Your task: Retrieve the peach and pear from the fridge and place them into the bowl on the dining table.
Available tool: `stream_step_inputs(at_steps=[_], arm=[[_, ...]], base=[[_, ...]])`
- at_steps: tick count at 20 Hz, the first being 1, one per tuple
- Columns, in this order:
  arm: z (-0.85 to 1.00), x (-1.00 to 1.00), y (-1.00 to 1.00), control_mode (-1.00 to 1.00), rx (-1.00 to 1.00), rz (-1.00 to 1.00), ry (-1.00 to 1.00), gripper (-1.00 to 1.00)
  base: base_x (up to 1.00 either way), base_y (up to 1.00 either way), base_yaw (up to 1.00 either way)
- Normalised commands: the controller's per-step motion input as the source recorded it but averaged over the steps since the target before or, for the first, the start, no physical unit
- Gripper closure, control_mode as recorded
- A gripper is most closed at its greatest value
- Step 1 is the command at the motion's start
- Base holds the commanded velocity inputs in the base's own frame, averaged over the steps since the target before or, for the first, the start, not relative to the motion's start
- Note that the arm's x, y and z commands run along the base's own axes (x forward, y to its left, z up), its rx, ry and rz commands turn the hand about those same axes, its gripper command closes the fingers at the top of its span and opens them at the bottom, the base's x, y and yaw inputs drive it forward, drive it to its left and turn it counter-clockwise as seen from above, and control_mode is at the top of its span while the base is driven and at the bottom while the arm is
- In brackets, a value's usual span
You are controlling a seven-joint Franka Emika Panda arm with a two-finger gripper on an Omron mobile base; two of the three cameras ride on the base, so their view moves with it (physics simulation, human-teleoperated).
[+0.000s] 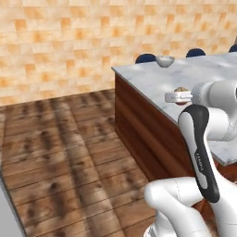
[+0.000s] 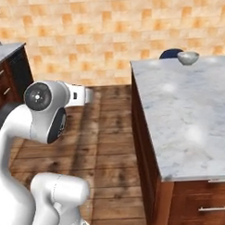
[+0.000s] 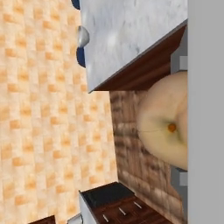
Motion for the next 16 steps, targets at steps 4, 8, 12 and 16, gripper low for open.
stream_step_inputs(at_steps=[4, 8, 12, 16], arm=[[0.00, 0.00, 0.00, 1.00, 0.00, 0.00, 0.00, 1.00], [0.00, 0.00, 0.00, 1.00, 0.00, 0.00, 0.00, 1.00], [0.00, 0.00, 0.00, 1.00, 0.00, 0.00, 0.00, 1.00], [0.00, 0.00, 0.00, 1.00, 0.00, 0.00, 0.00, 1.00]], base=[[1.00, 0.71, 0.01], [1.00, 0.66, 0.02], [1.00, 0.15, 0.01], [1.00, 0.00, 0.12]])
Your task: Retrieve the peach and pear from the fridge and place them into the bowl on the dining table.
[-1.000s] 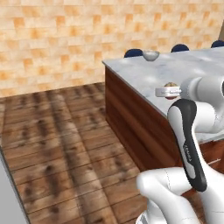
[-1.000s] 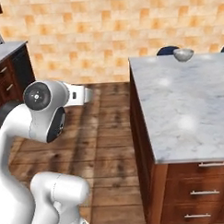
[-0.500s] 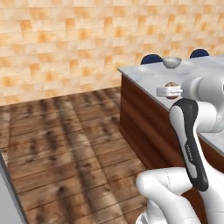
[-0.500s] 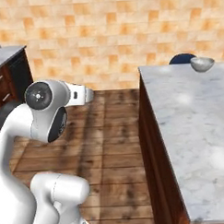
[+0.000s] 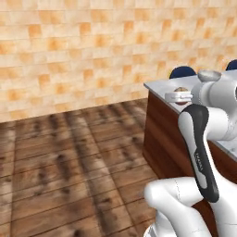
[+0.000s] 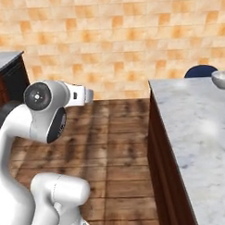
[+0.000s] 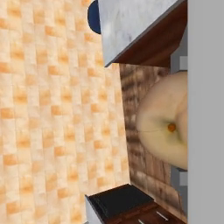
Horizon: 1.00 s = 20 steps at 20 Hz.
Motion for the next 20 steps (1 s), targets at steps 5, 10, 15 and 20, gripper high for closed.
stream_step_inputs(at_steps=[5, 10, 15, 20], arm=[[0.00, 0.00, 0.00, 1.00, 0.00, 0.00, 0.00, 1.00], [0.00, 0.00, 0.00, 1.00, 0.00, 0.00, 0.00, 1.00], [0.00, 0.00, 0.00, 1.00, 0.00, 0.00, 0.00, 1.00], [0.00, 0.00, 0.00, 1.00, 0.00, 0.00, 0.00, 1.00]], base=[[1.00, 0.00, 0.18], [1.00, 0.00, 0.03], [1.00, 0.00, -0.07], [1.00, 0.00, -0.25]])
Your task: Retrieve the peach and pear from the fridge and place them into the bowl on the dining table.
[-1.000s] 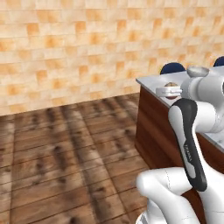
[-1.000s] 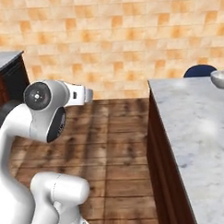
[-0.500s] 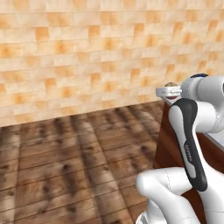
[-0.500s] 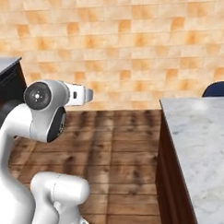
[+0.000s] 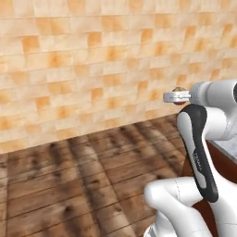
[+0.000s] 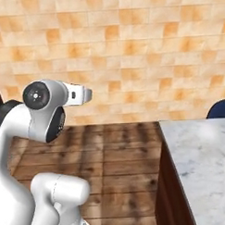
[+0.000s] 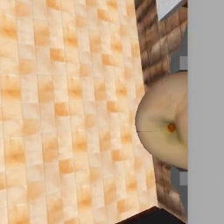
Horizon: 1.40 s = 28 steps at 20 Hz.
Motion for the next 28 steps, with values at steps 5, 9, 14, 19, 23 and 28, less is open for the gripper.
stream_step_inputs(at_steps=[5, 9, 14, 19, 23, 28], arm=[[0.00, 0.00, 0.00, 1.00, 0.00, 0.00, 0.00, 1.00], [0.00, 0.00, 0.00, 1.00, 0.00, 0.00, 0.00, 1.00], [0.00, 0.00, 0.00, 1.00, 0.00, 0.00, 0.00, 1.00], [0.00, 0.00, 0.00, 1.00, 0.00, 0.00, 0.00, 1.00], [0.00, 0.00, 0.00, 1.00, 0.00, 0.00, 0.00, 1.00], [0.00, 0.00, 0.00, 1.00, 0.00, 0.00, 0.00, 1.00]], base=[[1.00, 0.00, -0.40], [1.00, 0.00, -0.46], [0.90, 0.00, -0.51], [0.74, 0.00, -0.56], [0.55, 0.00, -0.63], [0.24, 0.16, -0.65]])
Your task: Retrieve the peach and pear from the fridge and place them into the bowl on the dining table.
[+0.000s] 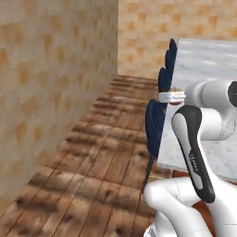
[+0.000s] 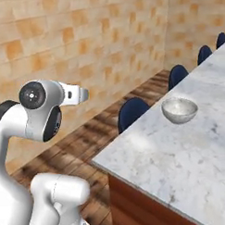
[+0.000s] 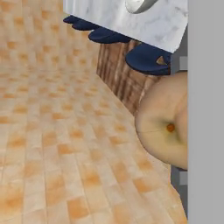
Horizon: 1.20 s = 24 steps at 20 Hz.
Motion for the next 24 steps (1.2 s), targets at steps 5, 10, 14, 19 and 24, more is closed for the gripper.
stream_step_inputs(at_steps=[5, 10, 14, 19, 24], arm=[[0.00, 0.00, 0.00, 1.00, 0.00, 0.00, 0.00, 1.00], [0.00, 0.00, 0.00, 1.00, 0.00, 0.00, 0.00, 1.00], [0.00, 0.00, 0.00, 1.00, 0.00, 0.00, 0.00, 1.00], [0.00, 0.00, 0.00, 1.00, 0.00, 0.00, 0.00, 1.00], [0.00, 0.00, 0.00, 1.00, 0.00, 0.00, 0.00, 1.00]], base=[[0.11, 0.31, -0.63], [0.00, 0.51, -0.64], [-0.03, 0.68, -0.62], [-0.07, 0.97, -0.52], [0.02, 0.91, -0.56]])
